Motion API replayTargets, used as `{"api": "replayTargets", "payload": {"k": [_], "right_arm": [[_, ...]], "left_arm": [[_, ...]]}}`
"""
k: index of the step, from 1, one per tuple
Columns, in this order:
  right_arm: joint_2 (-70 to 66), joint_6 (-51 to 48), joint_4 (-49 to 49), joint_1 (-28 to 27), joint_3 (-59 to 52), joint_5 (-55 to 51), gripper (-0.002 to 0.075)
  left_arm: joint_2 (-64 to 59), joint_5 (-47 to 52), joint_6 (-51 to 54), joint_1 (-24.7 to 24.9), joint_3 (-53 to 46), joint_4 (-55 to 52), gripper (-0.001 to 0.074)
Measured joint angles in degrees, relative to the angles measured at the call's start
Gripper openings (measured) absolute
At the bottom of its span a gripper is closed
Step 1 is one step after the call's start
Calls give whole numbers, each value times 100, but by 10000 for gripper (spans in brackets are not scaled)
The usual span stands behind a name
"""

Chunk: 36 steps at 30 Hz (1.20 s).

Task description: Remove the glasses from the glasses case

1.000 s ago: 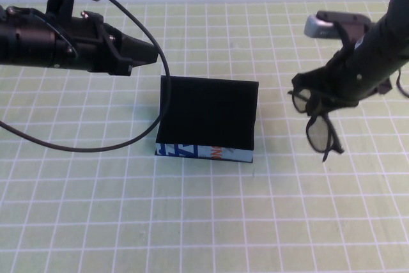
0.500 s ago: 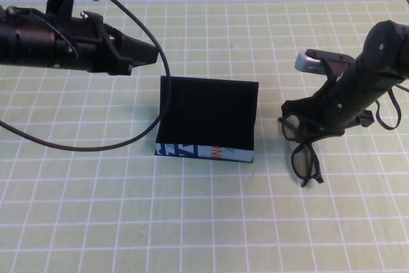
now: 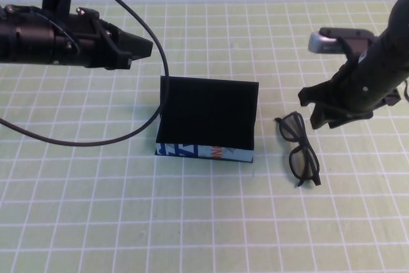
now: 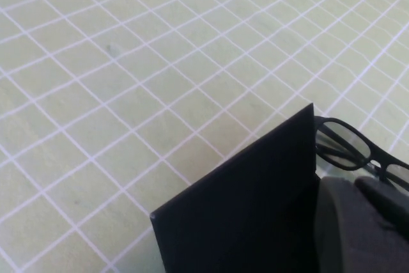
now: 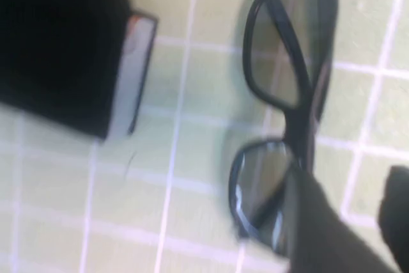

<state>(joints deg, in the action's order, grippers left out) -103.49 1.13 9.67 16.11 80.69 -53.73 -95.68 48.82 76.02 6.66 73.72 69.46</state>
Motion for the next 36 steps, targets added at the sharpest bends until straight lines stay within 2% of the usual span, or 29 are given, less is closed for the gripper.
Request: {"api": "replayTargets", "payload": {"k": [5,8,16,21,26,28,31,33,36], "right_arm": [[990,0,-86,0,-25,-440,55],[1810,74,-100,0,-269,-617,3],[4410,168,-100,0,-2036,-697,-15],[6190,274,-81,0,-2945,-460,-15],[7269,263,-77,0,-3222,-550,-15],[7465,236,-68,0,-3341,-608,-16],[7698,191,-55,0,-3503,-604,-16],[7866,115,-3,0,-3589,-437,-16],[8156,42,64,0,-3748,-10,-16]], "left_arm": [[253,-133,-136,0,-23,0,-4],[647,-273,-204,0,-177,0,-4],[2844,-795,-228,0,-1800,35,-4],[4973,-1476,-499,0,-3327,40,-4],[7319,-1911,-1001,0,-4446,-21,-4],[8200,-2163,-1436,0,-4775,-332,-4],[9386,-2334,-2684,0,-5174,-1362,-4],[9626,-2150,-3561,0,-5285,-2250,-4],[9595,-1714,-4104,0,-5416,-2938,-4]]}}
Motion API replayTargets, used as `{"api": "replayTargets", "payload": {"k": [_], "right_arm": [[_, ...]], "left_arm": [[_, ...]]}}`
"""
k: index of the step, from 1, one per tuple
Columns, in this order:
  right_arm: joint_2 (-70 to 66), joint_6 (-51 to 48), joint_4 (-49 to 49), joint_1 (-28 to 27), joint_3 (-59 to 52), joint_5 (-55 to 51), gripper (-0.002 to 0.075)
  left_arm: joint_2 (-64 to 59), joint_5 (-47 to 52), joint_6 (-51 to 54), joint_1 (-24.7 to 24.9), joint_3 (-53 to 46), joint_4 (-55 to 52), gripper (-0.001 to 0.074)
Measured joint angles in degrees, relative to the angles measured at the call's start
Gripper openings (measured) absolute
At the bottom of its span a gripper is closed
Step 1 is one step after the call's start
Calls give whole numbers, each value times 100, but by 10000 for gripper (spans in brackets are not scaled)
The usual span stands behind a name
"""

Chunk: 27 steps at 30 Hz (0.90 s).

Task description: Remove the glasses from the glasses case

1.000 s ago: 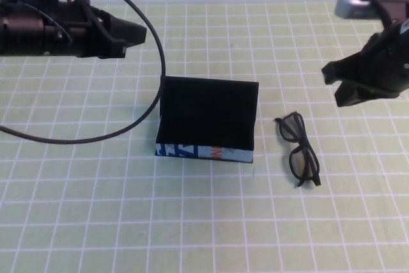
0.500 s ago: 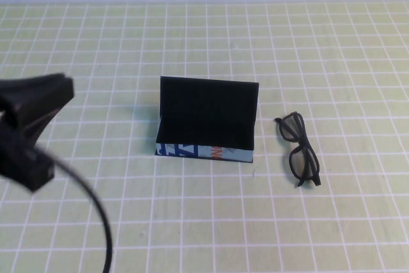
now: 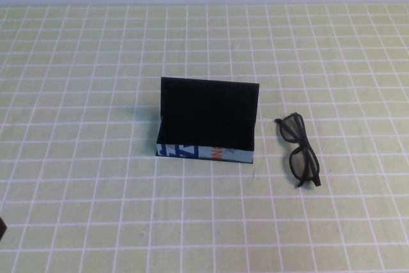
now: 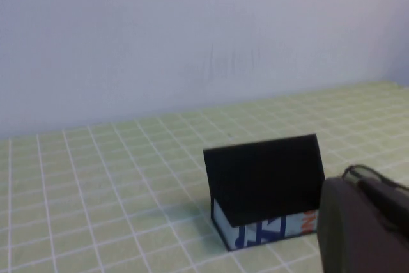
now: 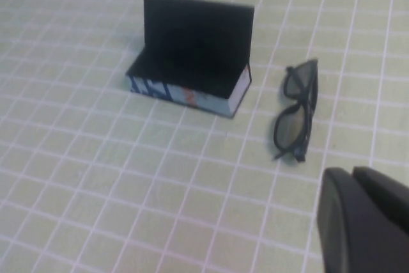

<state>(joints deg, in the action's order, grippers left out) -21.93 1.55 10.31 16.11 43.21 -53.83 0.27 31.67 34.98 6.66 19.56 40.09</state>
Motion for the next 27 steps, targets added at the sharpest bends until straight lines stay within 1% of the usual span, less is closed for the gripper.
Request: {"api": "replayTargets", "payload": {"k": [3,5,10,13,19,23,27], "right_arm": [[401,-25,24,0,-291,520,-16],[644,-25,24,0,-532,949,-16],[1077,-38,98,0,-1320,2271,-17],[1116,-40,141,0,-1745,2779,-17],[1116,-40,153,0,-2245,3179,-17],[1116,-40,164,0,-2257,3233,-18],[1116,-40,164,0,-2257,3257,-18]], "left_arm": [[-56,63,-28,0,-187,-209,-4],[-56,-86,72,0,-381,-239,-4],[-56,-901,137,0,-967,-127,-4],[-56,-1503,137,0,-1405,107,-4],[-56,-2408,137,0,-2076,484,-4],[-56,-2313,137,0,-2088,630,-4],[-59,-1927,137,0,-2099,645,-4]]}}
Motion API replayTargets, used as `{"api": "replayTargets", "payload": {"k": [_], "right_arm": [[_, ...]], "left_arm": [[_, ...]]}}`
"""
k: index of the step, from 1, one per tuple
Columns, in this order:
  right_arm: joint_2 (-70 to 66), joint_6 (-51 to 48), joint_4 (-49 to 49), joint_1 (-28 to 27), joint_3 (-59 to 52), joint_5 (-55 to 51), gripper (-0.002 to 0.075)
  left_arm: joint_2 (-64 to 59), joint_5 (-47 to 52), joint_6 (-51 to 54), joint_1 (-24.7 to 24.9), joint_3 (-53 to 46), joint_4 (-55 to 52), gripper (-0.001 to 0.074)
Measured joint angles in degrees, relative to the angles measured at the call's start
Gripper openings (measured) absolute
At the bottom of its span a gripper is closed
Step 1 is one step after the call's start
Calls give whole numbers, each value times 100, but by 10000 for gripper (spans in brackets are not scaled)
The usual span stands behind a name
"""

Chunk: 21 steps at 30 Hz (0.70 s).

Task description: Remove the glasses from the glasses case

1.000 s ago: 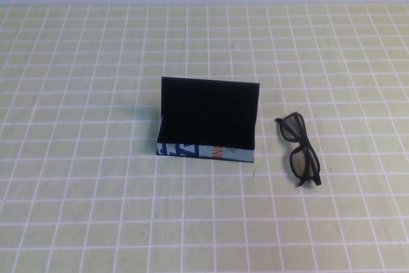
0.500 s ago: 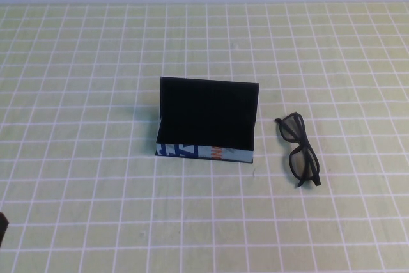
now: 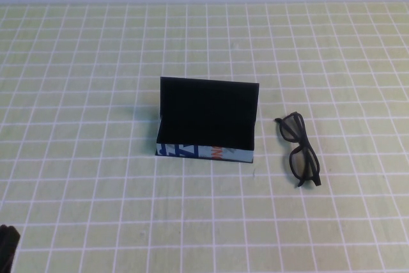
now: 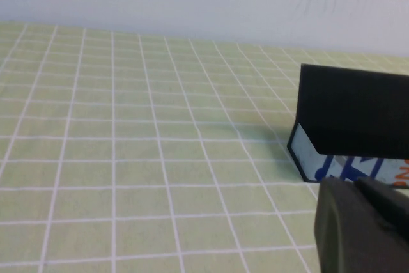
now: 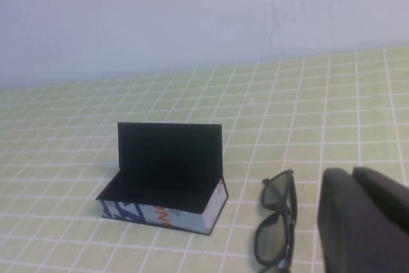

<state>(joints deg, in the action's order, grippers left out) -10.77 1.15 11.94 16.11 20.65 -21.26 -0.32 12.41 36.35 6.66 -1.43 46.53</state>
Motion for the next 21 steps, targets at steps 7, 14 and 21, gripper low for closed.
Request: {"api": "replayTargets", "payload": {"k": [7,14,21], "right_arm": [[0,0,0,0,0,27,-18],[0,0,-200,0,0,41,-18],[21,0,-1094,-250,-571,906,-18]], "left_arm": [[0,500,0,0,0,0,-4],[0,555,0,0,0,-12,-4],[0,564,0,0,0,-12,-4]]}}
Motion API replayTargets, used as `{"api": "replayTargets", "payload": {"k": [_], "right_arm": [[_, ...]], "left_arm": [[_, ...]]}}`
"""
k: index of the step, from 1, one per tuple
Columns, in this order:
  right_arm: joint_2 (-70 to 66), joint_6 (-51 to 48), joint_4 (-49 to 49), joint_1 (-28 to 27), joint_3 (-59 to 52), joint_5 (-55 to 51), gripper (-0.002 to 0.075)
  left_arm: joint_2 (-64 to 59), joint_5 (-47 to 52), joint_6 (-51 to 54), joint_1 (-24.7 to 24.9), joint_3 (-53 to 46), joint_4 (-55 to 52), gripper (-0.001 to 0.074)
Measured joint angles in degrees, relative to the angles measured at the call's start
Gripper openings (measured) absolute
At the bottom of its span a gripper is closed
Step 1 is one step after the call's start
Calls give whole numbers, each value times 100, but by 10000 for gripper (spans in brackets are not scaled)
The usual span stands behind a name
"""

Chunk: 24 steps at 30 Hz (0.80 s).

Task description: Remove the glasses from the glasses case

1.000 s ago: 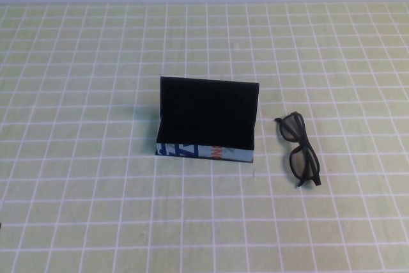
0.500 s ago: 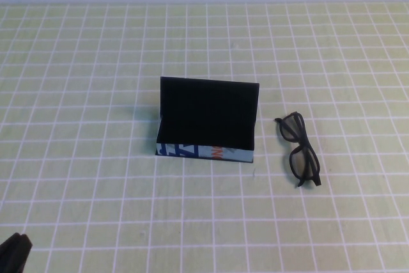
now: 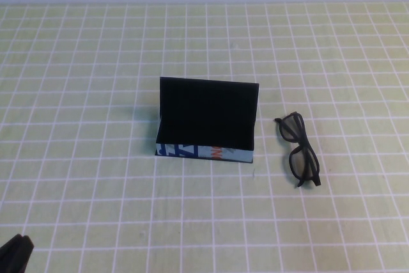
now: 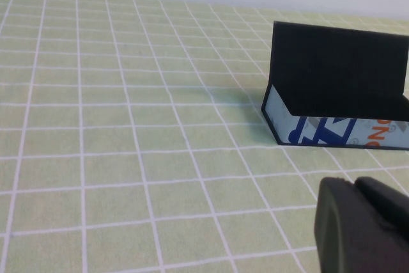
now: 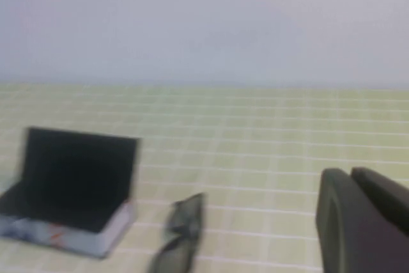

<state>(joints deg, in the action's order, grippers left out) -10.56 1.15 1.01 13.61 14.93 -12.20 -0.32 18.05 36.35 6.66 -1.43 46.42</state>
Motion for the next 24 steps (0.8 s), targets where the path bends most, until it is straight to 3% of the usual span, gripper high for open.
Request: {"api": "replayTargets", "payload": {"k": [4,7,13,19,24], "right_arm": [[37,0,120,-1044,-638,537,-18],[296,0,218,-1415,-1118,627,-18],[1078,0,429,-1469,-1615,402,-18],[1103,0,591,-1469,-1656,-568,-18],[1103,0,812,-1469,-1656,-674,-18]], "left_arm": [[0,0,0,0,0,0,-4],[0,0,0,0,0,0,-4],[0,0,0,0,0,0,-4],[0,26,0,0,0,0,-4],[0,26,0,0,0,0,-4]]}}
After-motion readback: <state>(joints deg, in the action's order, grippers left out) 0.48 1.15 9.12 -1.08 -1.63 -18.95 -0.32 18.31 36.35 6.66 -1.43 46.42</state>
